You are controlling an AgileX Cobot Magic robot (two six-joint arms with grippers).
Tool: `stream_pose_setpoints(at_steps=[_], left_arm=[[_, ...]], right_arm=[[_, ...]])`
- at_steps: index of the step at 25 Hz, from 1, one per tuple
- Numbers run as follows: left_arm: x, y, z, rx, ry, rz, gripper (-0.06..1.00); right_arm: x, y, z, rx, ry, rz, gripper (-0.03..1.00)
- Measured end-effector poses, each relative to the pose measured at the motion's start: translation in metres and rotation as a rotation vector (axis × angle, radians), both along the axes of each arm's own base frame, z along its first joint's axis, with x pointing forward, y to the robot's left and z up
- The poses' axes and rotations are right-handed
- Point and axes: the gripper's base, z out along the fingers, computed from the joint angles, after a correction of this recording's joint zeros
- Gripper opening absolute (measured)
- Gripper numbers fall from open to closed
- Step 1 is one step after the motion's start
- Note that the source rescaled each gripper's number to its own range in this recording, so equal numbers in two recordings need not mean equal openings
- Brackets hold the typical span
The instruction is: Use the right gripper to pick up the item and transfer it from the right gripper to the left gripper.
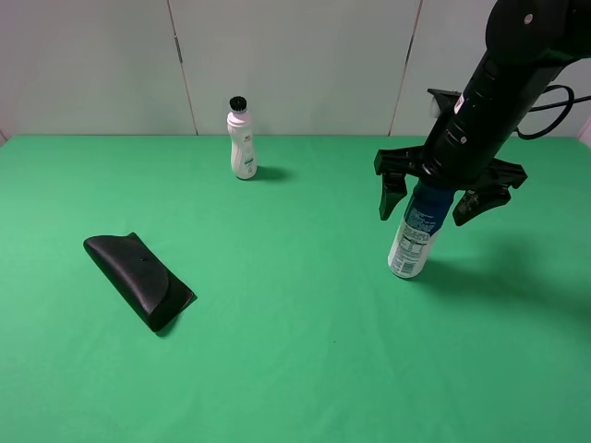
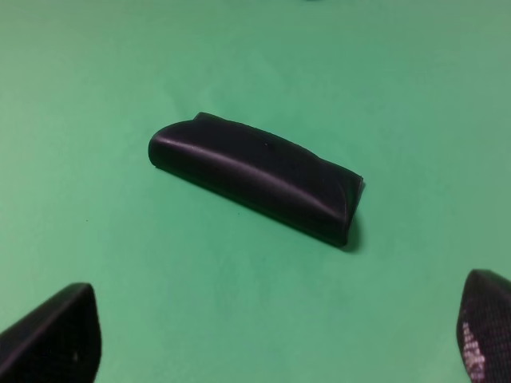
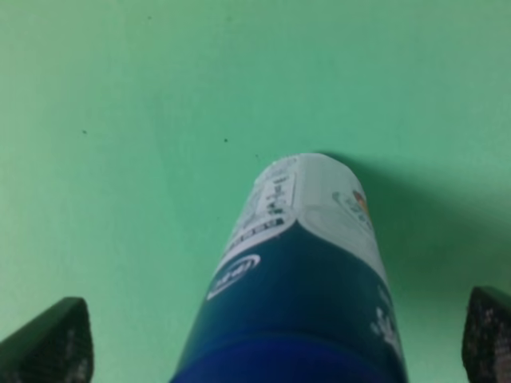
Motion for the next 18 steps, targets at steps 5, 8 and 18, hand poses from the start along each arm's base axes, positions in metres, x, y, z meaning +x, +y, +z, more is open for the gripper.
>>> stream_pose_setpoints(at_steps=[5,8,18], left_arm=[[0.0,0.0,0.0,0.0,0.0,0.0,1.0],[0.0,0.0,0.0,0.0,0.0,0.0,1.0],[0.0,0.0,0.0,0.0,0.0,0.0,1.0]], right_arm=[[-0.0012,-0.0009,-0.0009,-0.01,0.011,0.002,0.02],[-0.0013,-0.0009,-0.0008,-0.009,0.012,0.0,0.02],[-0.0013,-0.0009,-0.0008,-0.008,0.013,-0.006,0.02]])
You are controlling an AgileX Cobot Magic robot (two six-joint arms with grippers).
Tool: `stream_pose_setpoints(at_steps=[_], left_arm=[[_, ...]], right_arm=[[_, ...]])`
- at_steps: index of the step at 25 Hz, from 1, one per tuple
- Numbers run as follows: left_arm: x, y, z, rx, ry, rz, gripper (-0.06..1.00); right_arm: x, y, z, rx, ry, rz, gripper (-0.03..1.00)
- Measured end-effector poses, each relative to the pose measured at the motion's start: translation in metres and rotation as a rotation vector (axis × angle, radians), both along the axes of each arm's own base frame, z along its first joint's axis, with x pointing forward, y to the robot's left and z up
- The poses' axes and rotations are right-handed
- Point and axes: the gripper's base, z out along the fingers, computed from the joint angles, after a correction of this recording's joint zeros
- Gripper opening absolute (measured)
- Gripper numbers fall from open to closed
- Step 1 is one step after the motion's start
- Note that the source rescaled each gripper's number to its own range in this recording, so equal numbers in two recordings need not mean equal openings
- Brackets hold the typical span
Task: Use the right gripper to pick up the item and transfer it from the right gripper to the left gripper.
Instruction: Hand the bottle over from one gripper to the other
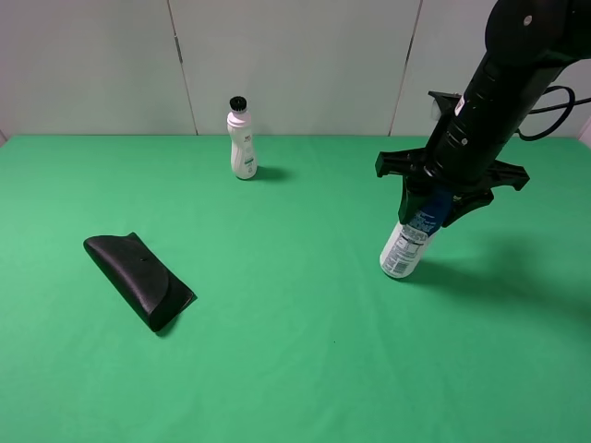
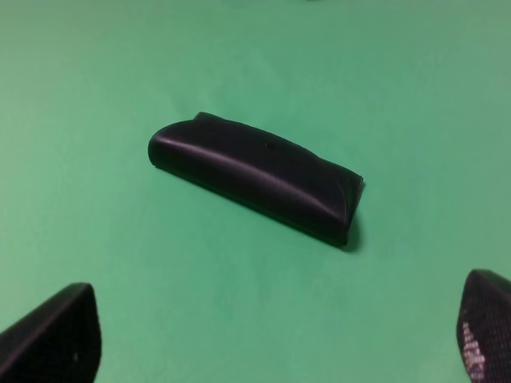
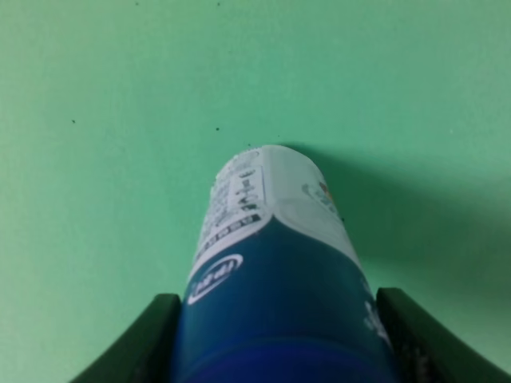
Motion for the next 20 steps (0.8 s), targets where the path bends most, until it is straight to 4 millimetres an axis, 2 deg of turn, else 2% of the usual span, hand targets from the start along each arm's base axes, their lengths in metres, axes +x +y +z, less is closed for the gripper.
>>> stream_pose_setpoints(at_steps=[6,9,15,18,20], left_arm=[[0.0,0.0,0.0,0.0,0.0,0.0,1.0],[0.0,0.0,0.0,0.0,0.0,0.0,1.0],[0.0,0.0,0.0,0.0,0.0,0.0,1.0],[0.0,0.0,0.0,0.0,0.0,0.0,1.0],[0.0,0.0,0.0,0.0,0.0,0.0,1.0]], right_arm=[[0.0,0.0,0.0,0.002,0.0,-0.009,0.02],[0.0,0.0,0.008,0.011,-0.019,-0.013,0.02],[-0.019,-0.005,0.065,0.112,-0.242,0.032,0.02],[-0.036,-0.009,0.085,0.211,-0.357,0.053,0.02],[-0.05,-0.01,0.087,0.269,-0.392,0.069,0.02]])
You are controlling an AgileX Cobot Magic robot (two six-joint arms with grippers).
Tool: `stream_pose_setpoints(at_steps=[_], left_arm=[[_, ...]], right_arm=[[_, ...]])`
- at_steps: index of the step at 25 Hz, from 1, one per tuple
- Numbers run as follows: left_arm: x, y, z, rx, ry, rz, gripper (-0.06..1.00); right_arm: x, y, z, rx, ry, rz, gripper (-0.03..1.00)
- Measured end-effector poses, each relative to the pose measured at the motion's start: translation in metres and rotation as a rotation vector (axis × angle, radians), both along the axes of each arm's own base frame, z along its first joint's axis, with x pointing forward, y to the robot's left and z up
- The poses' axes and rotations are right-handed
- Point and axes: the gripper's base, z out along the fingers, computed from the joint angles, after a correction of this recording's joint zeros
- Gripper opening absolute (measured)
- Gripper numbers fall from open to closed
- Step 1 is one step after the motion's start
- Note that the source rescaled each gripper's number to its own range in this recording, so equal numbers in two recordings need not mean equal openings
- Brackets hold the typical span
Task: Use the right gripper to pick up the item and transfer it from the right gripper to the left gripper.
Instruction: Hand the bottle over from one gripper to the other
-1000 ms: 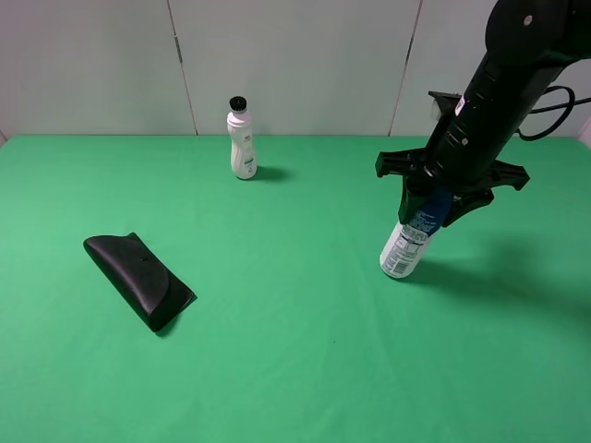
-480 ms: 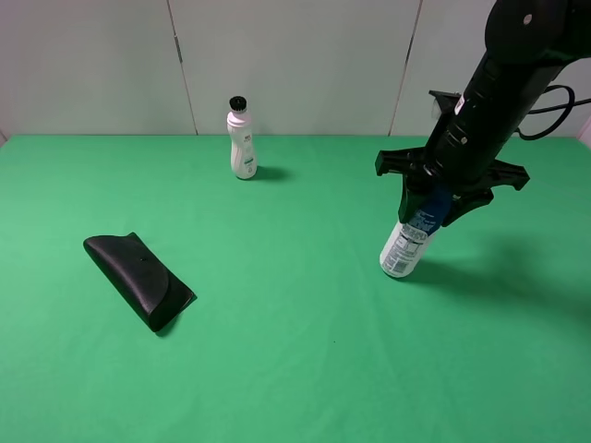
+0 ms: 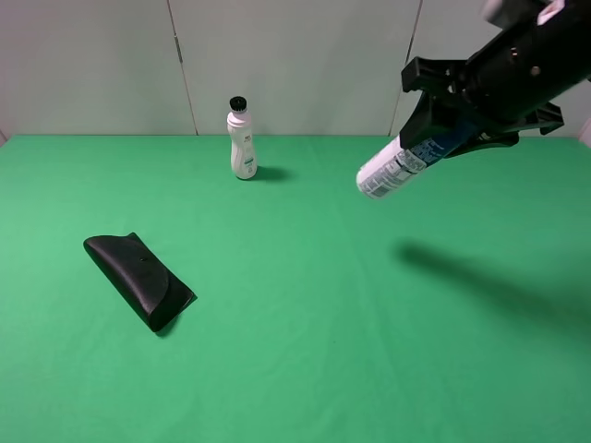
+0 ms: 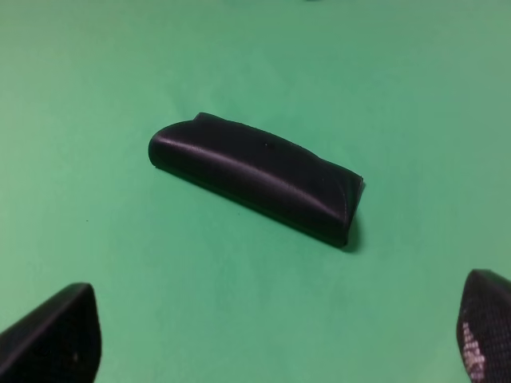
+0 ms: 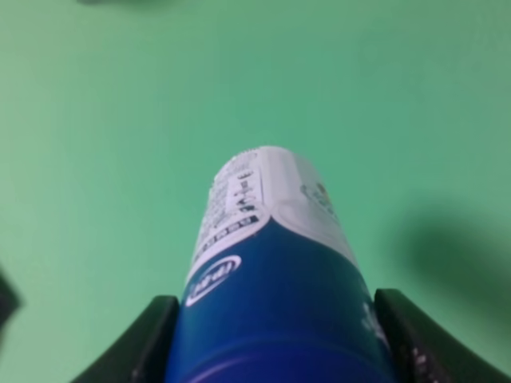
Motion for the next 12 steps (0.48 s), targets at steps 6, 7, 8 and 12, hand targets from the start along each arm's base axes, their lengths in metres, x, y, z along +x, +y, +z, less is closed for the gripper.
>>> stream_pose_setpoints(at_steps=[6,7,8,12], left_arm=[[0.0,0.0,0.0,0.0,0.0,0.0,1.0],[0.0,0.0,0.0,0.0,0.0,0.0,1.0],[0.0,0.0,0.0,0.0,0.0,0.0,1.0],[0.0,0.0,0.0,0.0,0.0,0.0,1.0]], right_arm=[[-0.032,0.0,-0.004,0.156,-0.145,0.083,0.02],[-0.035,0.001,-0.006,0.181,-0.161,0.099,0.02],[-0.037,0.002,-0.008,0.212,-0.165,0.106,0.02],[-0.039,0.007,-0.017,0.273,-0.207,0.158,0.02]])
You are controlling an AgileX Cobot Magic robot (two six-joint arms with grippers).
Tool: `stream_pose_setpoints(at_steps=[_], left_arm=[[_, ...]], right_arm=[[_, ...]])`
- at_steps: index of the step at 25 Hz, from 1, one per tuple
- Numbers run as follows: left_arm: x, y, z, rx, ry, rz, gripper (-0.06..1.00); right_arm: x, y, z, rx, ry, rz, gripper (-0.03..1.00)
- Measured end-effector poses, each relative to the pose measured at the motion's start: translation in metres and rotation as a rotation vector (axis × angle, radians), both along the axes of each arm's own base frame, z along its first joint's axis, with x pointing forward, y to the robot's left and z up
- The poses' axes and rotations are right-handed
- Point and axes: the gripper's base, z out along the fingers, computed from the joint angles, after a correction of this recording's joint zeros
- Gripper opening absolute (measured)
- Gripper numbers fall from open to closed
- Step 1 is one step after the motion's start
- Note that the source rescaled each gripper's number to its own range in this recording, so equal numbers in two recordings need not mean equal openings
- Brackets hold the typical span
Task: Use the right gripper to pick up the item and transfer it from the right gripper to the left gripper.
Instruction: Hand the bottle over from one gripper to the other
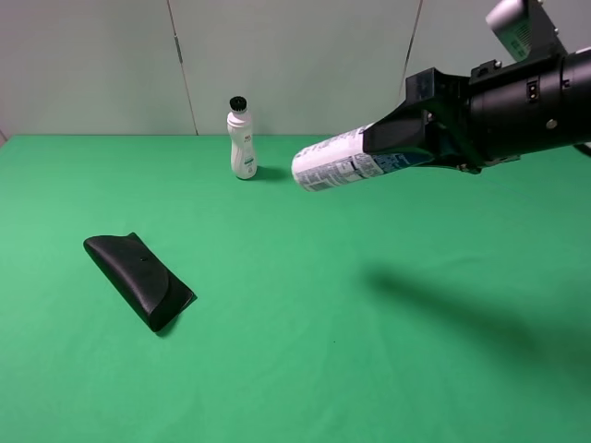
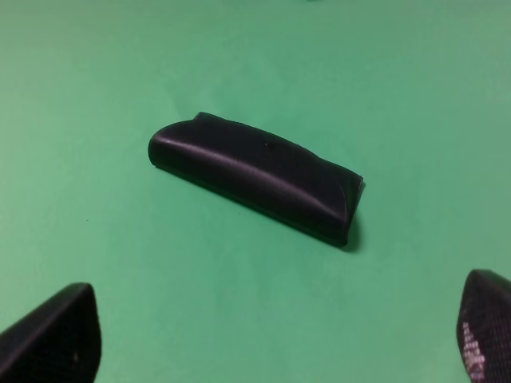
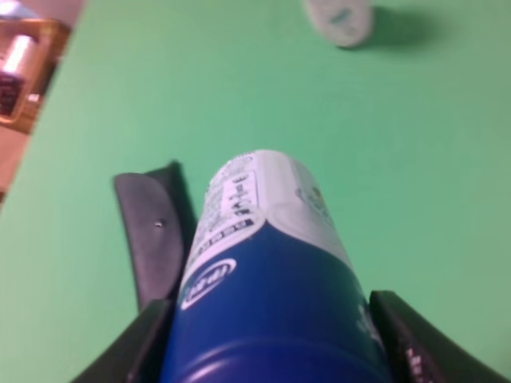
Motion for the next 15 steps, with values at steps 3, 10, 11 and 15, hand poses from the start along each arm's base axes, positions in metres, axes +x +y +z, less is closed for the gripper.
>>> stream_pose_setpoints(at_steps=[3,10,11,15], left_arm=[[0.0,0.0,0.0,0.0,0.0,0.0,1.0],[0.0,0.0,0.0,0.0,0.0,0.0,1.0],[0.0,0.0,0.0,0.0,0.0,0.0,1.0],[0.0,0.0,0.0,0.0,0.0,0.0,1.0]], right_arm=[[0.003,0.007,-0.004,0.023,-0.034,0.044,0.02],[0.016,0.025,-0.024,0.083,0.0,0.112,0.02],[0.018,0.026,-0.027,0.078,0.003,0.111,0.02],[0.022,0.027,-0.032,0.055,-0.01,0.115,0.02]])
